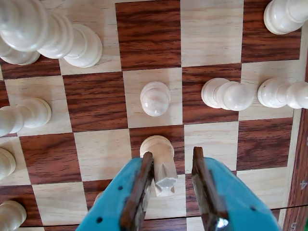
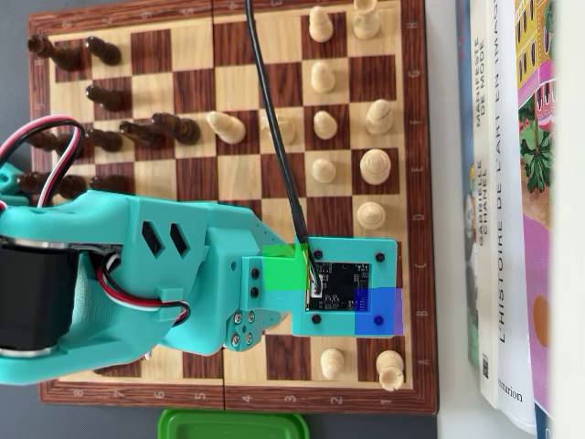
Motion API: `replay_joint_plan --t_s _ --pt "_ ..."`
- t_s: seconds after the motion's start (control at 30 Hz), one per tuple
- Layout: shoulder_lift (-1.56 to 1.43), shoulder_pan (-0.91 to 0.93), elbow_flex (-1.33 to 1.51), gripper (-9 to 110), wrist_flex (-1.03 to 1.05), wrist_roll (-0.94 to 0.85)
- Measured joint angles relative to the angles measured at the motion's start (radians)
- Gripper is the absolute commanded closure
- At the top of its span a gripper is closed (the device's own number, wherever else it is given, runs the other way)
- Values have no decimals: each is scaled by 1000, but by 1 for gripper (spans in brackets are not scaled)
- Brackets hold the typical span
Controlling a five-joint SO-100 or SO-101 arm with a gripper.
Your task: Play chess
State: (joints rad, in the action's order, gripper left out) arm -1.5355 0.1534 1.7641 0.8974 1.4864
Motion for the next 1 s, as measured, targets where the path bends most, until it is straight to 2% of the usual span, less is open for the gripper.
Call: replay_joint_plan --t_s 0.43,1.0 --pt "-3 0 0 88 0 0" --pt "-258 -14 0 88 25 0"
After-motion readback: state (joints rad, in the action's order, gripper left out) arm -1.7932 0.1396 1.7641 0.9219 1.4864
